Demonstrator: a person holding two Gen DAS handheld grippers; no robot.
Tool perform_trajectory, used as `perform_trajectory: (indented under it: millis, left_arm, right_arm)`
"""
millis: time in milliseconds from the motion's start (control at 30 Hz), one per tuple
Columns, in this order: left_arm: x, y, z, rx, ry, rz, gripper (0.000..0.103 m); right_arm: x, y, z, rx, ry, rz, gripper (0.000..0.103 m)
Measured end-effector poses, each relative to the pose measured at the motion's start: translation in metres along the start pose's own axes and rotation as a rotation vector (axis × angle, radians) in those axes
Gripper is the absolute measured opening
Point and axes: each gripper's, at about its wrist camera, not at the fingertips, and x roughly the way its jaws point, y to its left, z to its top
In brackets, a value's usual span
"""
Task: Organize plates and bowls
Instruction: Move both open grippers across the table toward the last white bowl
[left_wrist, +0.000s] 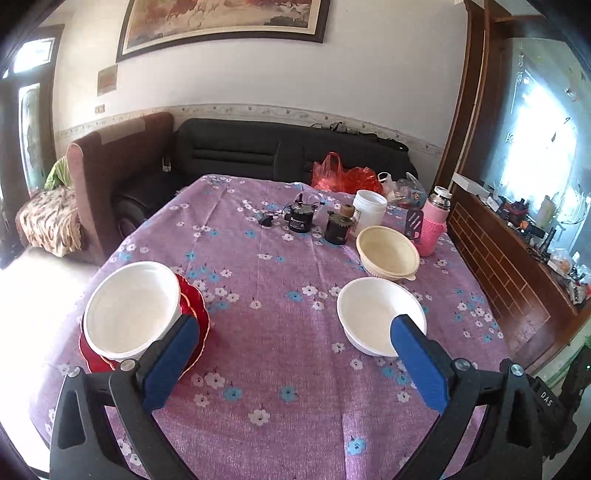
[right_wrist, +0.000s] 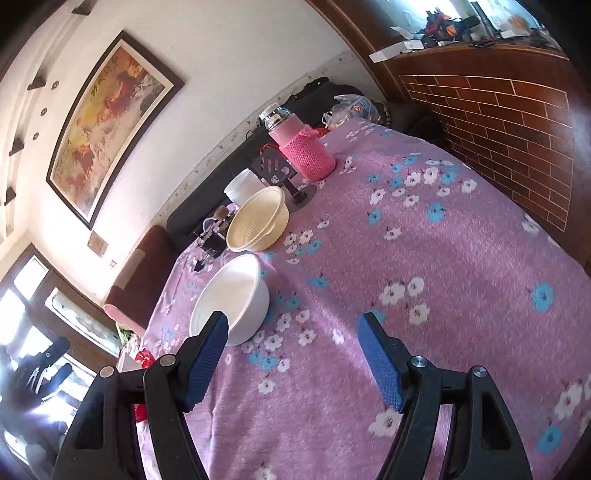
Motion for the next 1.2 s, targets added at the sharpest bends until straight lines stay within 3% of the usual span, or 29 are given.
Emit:
perform_trajectory:
  millis: [100, 267, 367, 500, 567, 600, 700, 800, 867, 933, 1033, 1200]
  left_arm:
    - [-0.021, 0.011, 0.001, 0.024, -0.018, -0.061, 0.103]
    - [-0.096, 0.044, 0.025, 0.118, -0.186, -0.049, 0.103]
    - [-0.147, 0.062, 0.051, 0.194, -0.292, 0.033, 0.103]
    - [-0.198, 0.067, 0.084, 0.307, -0.436, 0.214, 0.103]
    - [-0.208, 0.067, 0.105, 0.294, -0.489, 0.236, 0.103]
    - [-0.209, 0.067, 0.115, 0.271, -0.498, 0.216, 0.103]
    - [-0.183, 0.065, 0.141, 0.218, -0.421, 0.067, 0.103]
    - [-0.115, 0.055, 0.141, 0.189, -0.252, -0.088, 0.103]
    - [-0.065, 0.05, 0.124, 0.141, -0.174, -0.151, 0.103]
    - [-0.013, 0.043, 0.102, 0.113, -0.118, -0.176, 0.103]
    - [0.061, 0.026, 0.072, 0.115, -0.012, -0.147, 0.103]
    - [0.154, 0.0, 0.032, 0.079, 0.191, -0.189, 0.101]
  right_arm:
    - [-0.023, 0.013, -0.014, 0.0, -0.057, -0.032, 0.077]
    - [-0.064, 0.053, -0.017, -0.051, -0.136, -0.045, 0.077]
    - [-0.092, 0.093, 0.0, -0.111, -0.189, -0.019, 0.077]
    - [-0.131, 0.161, 0.043, -0.199, -0.252, 0.064, 0.081]
    - [-0.144, 0.194, 0.072, -0.204, -0.277, 0.101, 0.094]
    - [-0.145, 0.21, 0.087, -0.208, -0.285, 0.114, 0.095]
    - [-0.119, 0.259, 0.132, -0.281, -0.26, 0.045, 0.095]
    - [-0.057, 0.281, 0.152, -0.369, -0.172, -0.099, 0.096]
    - [-0.008, 0.264, 0.145, -0.36, -0.096, -0.179, 0.096]
    - [0.039, 0.229, 0.127, -0.306, -0.006, -0.194, 0.095]
    - [0.094, 0.183, 0.093, -0.303, 0.095, -0.241, 0.071]
    - [0.148, 0.121, 0.05, -0.277, 0.174, -0.255, 0.07]
